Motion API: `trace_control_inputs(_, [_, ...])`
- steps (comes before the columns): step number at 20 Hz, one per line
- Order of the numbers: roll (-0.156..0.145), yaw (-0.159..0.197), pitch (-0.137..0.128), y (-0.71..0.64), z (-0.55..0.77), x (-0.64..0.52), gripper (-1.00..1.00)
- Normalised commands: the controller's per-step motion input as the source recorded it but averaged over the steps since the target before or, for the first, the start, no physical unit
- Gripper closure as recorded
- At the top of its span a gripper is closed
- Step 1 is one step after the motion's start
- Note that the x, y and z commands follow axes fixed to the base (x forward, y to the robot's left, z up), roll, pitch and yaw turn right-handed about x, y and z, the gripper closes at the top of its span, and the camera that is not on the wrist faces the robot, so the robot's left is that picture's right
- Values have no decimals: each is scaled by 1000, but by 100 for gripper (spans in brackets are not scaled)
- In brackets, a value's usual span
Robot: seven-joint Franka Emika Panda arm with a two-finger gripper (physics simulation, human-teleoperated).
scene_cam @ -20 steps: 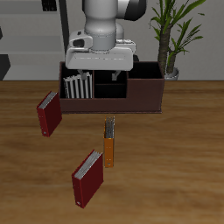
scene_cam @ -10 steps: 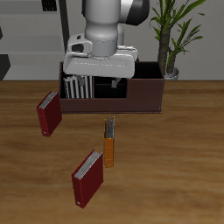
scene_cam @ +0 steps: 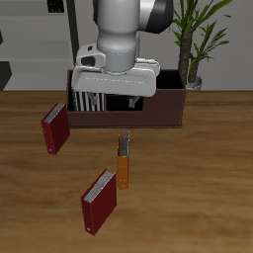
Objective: Place the striped book into the back desk caddy's left compartment and place the right red book into the back desk caddy's back compartment and place the orange book into the back desk caddy's front compartment
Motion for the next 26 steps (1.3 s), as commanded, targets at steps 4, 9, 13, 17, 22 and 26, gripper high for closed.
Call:
trace_control_inputs(4, [-12,-1,-27,55,93,250,-100])
trace_control_inputs(9, [3,-20,8,-8,13,235,-100])
trace_control_inputs(13, [-10,-8,-23,-62,65,172,-100])
trace_control_inputs(17, [-16,-14,-15,-5,38,229,-100])
trace_control_inputs(22, [3,-18,-9,9,15,187,-100])
trace_control_inputs(26, [-17,0,-1,15,-39,266,-100])
